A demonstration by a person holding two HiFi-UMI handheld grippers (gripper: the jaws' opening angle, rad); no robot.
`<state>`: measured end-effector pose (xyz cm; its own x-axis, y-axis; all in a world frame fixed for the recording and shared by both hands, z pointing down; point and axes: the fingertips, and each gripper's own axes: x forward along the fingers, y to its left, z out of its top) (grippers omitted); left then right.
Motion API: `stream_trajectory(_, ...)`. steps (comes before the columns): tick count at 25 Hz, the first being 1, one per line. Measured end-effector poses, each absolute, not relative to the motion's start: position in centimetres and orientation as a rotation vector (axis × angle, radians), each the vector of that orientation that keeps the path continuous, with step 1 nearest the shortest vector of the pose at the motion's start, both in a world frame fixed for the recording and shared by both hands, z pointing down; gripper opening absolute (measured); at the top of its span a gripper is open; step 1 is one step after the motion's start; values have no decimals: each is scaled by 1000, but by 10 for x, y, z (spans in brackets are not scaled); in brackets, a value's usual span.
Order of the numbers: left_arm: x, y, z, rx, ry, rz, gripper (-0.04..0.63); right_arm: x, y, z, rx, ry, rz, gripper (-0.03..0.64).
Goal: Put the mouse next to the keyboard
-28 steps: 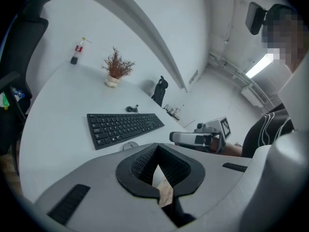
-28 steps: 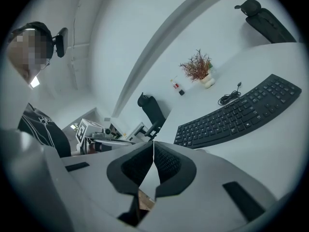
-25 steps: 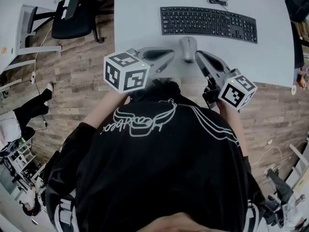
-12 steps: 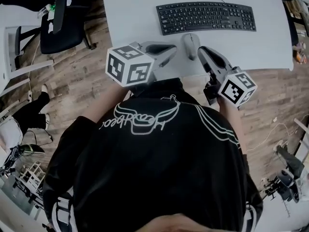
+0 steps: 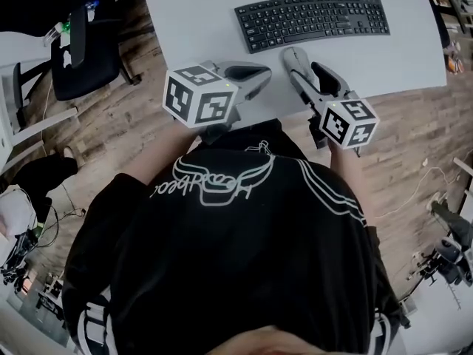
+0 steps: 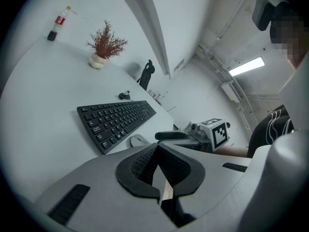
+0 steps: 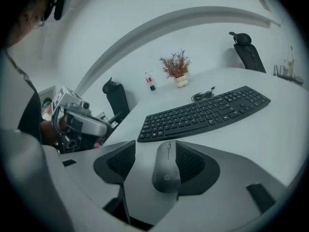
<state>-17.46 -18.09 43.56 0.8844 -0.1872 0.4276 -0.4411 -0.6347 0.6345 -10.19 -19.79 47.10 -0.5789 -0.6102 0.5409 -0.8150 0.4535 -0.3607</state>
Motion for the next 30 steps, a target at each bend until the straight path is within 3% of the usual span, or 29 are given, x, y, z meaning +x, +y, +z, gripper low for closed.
stream_trajectory(9, -193, -185, 450, 2230, -393, 406, 6, -111, -205, 521, 1210, -2106, 596, 259)
stream_trajectory(30, -203, -185, 464, 2191, -378, 369, 6, -108, -207, 539, 1165, -1966, 691, 261)
